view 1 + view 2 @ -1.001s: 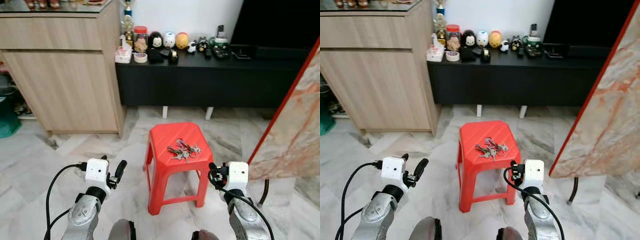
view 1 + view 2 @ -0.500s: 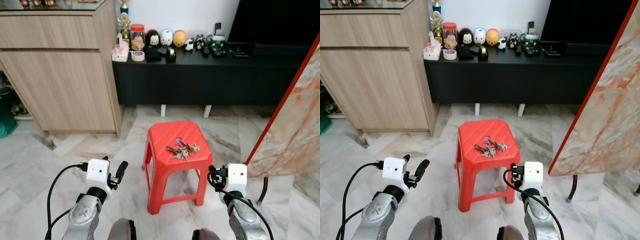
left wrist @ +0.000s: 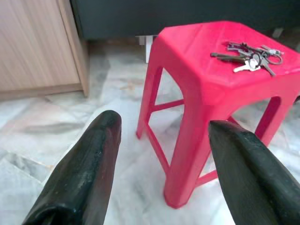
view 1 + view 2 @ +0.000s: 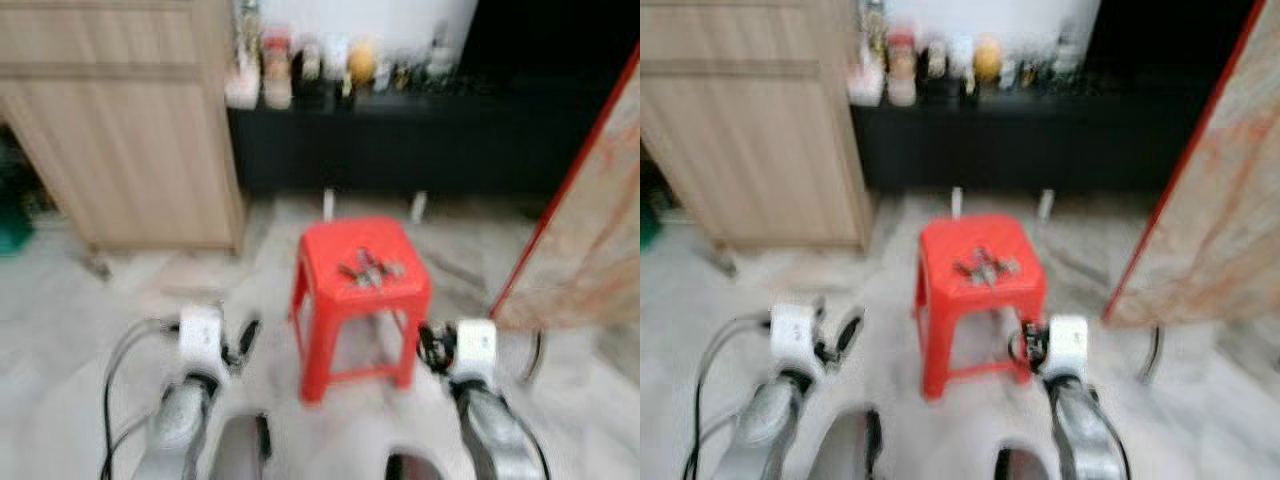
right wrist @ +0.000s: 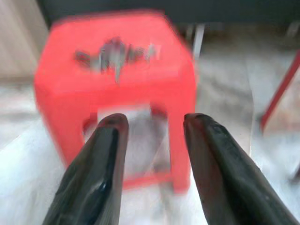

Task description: Hang keys on a hook

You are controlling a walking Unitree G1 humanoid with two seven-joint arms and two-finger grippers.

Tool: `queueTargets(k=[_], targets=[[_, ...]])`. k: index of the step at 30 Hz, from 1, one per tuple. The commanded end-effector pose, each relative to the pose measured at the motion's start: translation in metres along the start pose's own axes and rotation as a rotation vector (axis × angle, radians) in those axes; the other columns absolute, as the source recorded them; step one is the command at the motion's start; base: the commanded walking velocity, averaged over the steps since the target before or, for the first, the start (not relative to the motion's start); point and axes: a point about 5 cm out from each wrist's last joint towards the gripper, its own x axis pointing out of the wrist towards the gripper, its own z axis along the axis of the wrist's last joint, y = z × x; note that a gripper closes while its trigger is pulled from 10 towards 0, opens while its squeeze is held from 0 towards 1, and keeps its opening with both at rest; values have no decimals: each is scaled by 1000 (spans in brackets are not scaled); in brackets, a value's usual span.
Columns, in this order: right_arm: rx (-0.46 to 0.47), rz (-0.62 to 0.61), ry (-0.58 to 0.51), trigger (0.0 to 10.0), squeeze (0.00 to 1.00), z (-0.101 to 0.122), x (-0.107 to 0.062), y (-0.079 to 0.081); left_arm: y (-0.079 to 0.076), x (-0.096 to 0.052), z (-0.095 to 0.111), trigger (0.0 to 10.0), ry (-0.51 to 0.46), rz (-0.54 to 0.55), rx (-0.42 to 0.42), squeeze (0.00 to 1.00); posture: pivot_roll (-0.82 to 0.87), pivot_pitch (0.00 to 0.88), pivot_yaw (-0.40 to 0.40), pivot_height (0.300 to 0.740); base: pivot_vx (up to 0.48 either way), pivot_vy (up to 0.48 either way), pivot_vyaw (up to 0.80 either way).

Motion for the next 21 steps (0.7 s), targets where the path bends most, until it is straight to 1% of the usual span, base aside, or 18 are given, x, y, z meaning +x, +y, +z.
queueTargets(k=[1, 7, 12, 16, 21], targets=[[-5, 2, -25, 10000, 0, 7, 3, 0, 3, 4, 9, 10000, -28, 4, 14, 0, 40, 0, -43, 581, 0, 0, 0], [-10, 6, -32, 10000, 0, 8, 3, 0, 3, 3, 8, 10000, -28, 3, 17, 0, 43, 0, -44, 581, 0, 0, 0], [-30, 20, -44, 10000, 0, 9, 4, 1, 3, 3, 9, 10000, -30, 7, 17, 0, 44, 0, -46, 581, 276, 0, 84], [-12, 37, -47, 10000, 0, 9, 3, 3, 4, 4, 10, 10000, -33, 12, 19, 0, 46, 0, -46, 581, 300, 0, 500], [13, 21, -40, 10000, 0, 7, 3, 3, 5, 4, 10, 10000, -34, 13, 20, 0, 48, 0, -46, 581, 312, 0, 0]])
